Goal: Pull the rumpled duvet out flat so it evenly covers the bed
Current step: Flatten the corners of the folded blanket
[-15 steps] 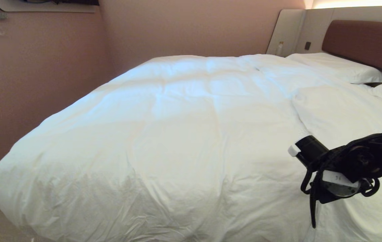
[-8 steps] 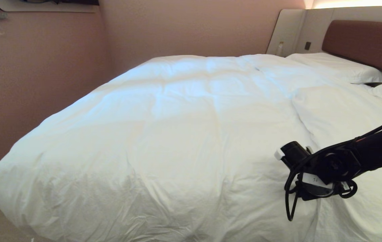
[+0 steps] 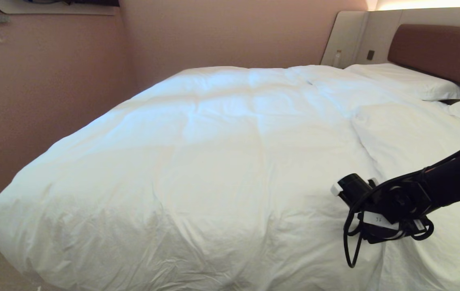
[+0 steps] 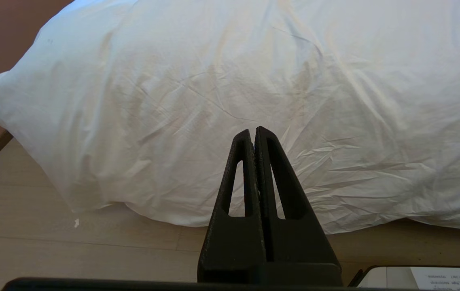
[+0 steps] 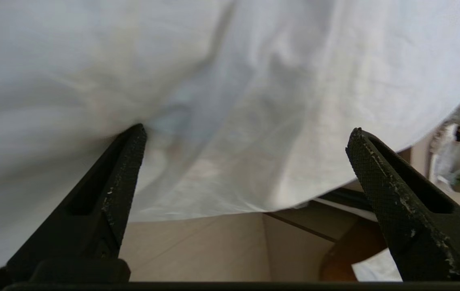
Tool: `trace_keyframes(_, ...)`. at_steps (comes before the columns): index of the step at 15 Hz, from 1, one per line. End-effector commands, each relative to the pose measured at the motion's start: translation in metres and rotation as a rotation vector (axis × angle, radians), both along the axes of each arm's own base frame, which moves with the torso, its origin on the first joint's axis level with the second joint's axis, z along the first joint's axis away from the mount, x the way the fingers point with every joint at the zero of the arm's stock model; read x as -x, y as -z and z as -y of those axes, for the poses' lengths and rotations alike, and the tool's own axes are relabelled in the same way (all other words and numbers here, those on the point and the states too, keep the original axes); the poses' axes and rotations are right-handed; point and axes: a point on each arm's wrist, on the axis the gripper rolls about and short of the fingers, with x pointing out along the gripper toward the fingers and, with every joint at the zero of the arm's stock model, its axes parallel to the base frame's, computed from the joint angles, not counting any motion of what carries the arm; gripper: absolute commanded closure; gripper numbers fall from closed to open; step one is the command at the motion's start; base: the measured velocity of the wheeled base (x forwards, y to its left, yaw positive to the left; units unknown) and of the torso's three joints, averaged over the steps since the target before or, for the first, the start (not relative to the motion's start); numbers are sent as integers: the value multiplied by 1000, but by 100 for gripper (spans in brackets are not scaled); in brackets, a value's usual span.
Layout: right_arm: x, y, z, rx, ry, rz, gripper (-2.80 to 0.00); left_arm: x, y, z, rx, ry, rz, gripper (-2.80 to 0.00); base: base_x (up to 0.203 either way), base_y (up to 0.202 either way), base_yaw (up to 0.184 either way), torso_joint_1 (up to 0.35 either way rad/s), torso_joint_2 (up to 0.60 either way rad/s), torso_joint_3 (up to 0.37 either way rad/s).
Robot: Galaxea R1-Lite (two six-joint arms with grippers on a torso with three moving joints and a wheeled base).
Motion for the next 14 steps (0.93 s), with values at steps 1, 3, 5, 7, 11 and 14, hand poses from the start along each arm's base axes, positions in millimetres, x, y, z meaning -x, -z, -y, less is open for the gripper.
trace_keyframes(1, 4, -3, 3, 22, 11, -9, -280, 0, 0, 0, 0, -1, 0, 0, 0, 0, 0, 0, 0, 0)
trace_keyframes(3, 2, -2, 10, 42, 39, -11, -280, 0, 0, 0, 0, -1, 0, 0, 0, 0, 0, 0, 0, 0)
trace_keyframes(5, 0, 1, 16, 48, 64, -19, -280, 0, 0, 0, 0, 0, 0, 0, 0, 0, 0, 0, 0, 0)
trace_keyframes(7, -2, 3, 24, 51, 89, -27, -280, 0, 0, 0, 0, -1, 0, 0, 0, 0, 0, 0, 0, 0)
trace_keyframes(11, -5, 5, 37, 56, 130, -41, -280, 0, 0, 0, 0, 0, 0, 0, 0, 0, 0, 0, 0, 0)
trace_keyframes(14, -9, 10, 44, 70, 156, -49, -280, 0, 0, 0, 0, -1, 0, 0, 0, 0, 0, 0, 0, 0)
